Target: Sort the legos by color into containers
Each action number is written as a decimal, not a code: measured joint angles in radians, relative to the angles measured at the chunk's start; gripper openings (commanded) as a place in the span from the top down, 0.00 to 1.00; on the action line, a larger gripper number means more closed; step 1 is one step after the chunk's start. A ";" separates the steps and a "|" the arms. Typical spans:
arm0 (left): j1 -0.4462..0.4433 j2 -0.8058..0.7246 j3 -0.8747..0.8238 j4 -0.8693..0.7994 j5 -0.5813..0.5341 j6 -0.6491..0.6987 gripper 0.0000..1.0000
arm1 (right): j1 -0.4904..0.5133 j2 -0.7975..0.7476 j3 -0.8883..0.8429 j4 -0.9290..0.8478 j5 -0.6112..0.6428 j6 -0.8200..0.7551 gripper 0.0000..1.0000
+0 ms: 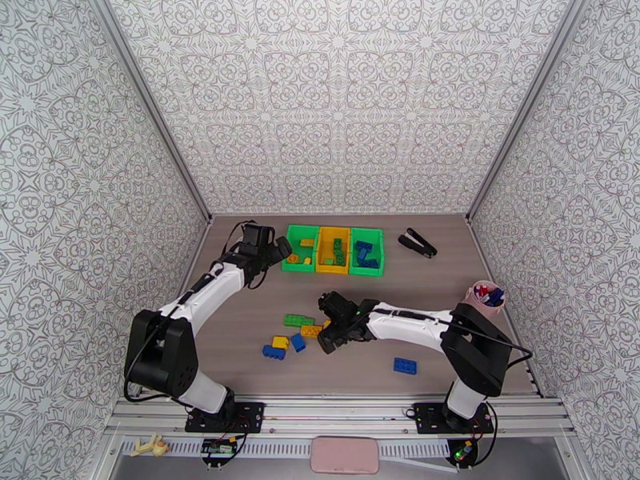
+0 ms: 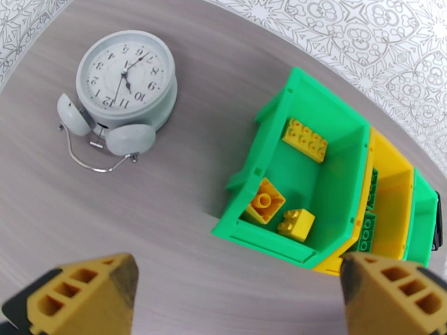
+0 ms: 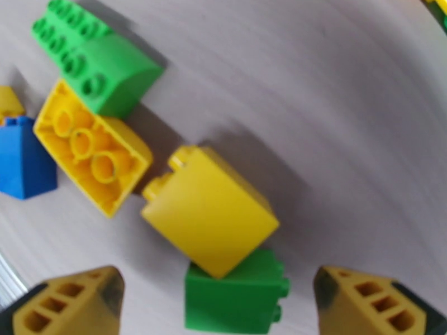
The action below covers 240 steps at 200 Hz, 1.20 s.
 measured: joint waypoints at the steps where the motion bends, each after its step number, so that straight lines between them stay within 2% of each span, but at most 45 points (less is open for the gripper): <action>1: 0.000 0.000 0.000 0.000 0.000 0.000 0.00 | 0.000 0.000 0.000 0.000 0.000 0.001 0.15; 30: 0.000 0.000 0.000 0.000 0.001 0.000 0.00 | 0.000 0.005 0.000 -0.026 0.007 0.008 0.38; 49: -0.004 0.000 0.000 0.000 0.002 0.000 0.00 | -0.002 0.005 0.000 -0.034 0.012 0.004 0.49; 68: -0.010 0.000 0.000 0.000 0.003 0.003 0.00 | -0.003 0.003 0.000 -0.037 0.024 0.005 0.54; 98: -0.022 -0.020 -0.003 0.001 0.003 0.019 0.00 | -0.014 -0.032 0.000 -0.038 0.039 0.014 0.58; 124: -0.040 -0.100 -0.054 0.029 0.005 0.058 0.00 | -0.047 -0.117 -0.005 -0.029 0.056 0.013 0.58; 166: -0.071 -0.227 -0.151 0.064 0.031 0.135 0.00 | -0.185 -0.196 0.017 0.048 0.076 -0.026 0.59; 191: -0.079 -0.277 -0.202 0.067 0.051 0.162 0.00 | -0.275 -0.134 0.121 0.097 0.079 -0.071 0.59; 240: -0.094 -0.343 -0.271 0.059 0.079 0.185 0.00 | -0.380 0.111 0.403 0.192 0.078 -0.143 0.60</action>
